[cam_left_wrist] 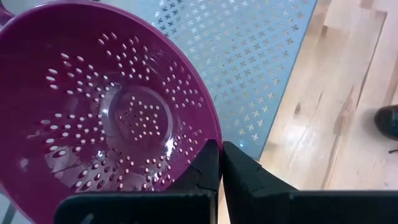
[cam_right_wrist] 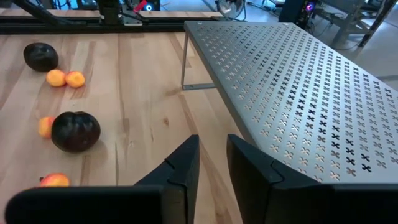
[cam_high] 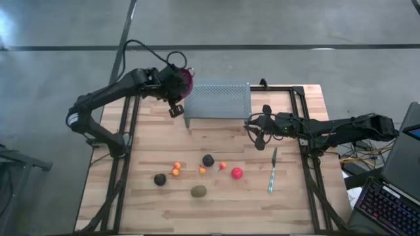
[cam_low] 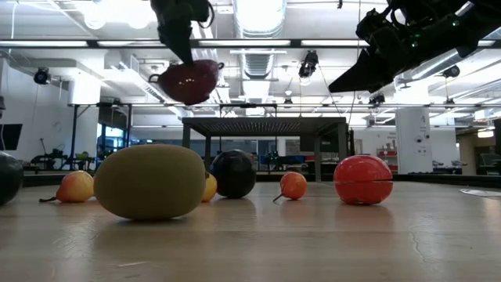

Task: Pick & Place Fruit
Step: Put the purple strainer bowl on the shelf, then put the black plum into the purple strainer bowl on the shelf

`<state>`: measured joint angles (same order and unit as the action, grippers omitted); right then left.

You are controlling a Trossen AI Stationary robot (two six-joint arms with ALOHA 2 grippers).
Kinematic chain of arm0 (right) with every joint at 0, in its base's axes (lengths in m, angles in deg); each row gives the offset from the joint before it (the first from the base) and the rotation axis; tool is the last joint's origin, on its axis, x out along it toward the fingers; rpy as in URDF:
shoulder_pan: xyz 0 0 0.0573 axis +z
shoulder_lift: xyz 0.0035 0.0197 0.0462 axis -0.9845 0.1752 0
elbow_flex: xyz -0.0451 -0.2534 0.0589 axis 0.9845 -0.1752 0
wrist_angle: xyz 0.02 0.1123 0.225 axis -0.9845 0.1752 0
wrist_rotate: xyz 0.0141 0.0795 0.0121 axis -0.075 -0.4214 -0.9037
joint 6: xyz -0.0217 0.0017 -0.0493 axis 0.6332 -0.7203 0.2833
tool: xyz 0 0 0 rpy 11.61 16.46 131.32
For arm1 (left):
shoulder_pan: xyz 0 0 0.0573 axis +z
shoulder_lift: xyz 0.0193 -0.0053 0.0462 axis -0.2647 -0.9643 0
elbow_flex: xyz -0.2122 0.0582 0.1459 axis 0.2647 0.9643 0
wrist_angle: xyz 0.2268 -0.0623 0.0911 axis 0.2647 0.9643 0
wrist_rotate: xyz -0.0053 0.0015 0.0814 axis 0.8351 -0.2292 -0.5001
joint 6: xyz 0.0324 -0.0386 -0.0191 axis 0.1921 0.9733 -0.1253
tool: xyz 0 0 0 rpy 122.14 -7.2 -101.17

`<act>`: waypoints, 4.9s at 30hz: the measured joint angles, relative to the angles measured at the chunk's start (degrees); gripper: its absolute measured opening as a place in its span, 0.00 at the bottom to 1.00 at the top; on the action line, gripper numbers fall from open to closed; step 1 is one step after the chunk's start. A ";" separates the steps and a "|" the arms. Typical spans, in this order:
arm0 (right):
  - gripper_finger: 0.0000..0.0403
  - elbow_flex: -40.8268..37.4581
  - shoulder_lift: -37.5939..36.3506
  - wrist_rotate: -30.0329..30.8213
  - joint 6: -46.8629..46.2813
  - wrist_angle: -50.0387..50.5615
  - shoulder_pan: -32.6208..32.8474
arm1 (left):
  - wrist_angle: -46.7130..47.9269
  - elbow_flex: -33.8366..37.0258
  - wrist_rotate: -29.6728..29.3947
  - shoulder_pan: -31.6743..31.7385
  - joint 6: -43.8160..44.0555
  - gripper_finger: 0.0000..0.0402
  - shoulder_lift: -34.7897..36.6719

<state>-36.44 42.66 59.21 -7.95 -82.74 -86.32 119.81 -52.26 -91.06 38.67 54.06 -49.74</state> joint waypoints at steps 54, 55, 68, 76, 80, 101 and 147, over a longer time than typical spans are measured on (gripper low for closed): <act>0.23 0.00 0.00 0.00 0.17 -1.84 0.01 | 11.27 -20.01 -1.21 -5.82 -6.97 0.02 -21.16; 0.22 0.00 0.00 0.00 0.27 -1.82 0.01 | 11.30 -19.96 -1.23 -5.97 -6.99 0.02 -21.16; 0.14 0.00 0.00 0.00 0.46 -1.76 0.01 | 11.97 -19.78 -0.97 -6.71 -7.66 0.02 -22.75; 0.16 0.00 0.00 0.00 0.68 -1.70 0.02 | 11.97 -19.67 -0.98 -6.82 -7.87 0.02 -22.87; 0.19 0.00 0.00 0.00 0.63 -1.70 0.01 | 11.90 -18.73 -0.99 -7.00 -7.84 0.02 -22.85; 0.28 0.00 0.00 0.00 0.46 -1.70 0.02 | 10.82 -17.93 -1.16 -6.94 -9.74 0.09 -22.76; 0.28 0.00 0.00 -0.02 0.46 -1.60 0.02 | 10.34 -19.02 -8.58 -8.16 -6.50 0.38 -15.62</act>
<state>-36.44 42.66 59.19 -7.49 -84.34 -86.30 130.15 -71.28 -99.65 30.51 47.56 -65.36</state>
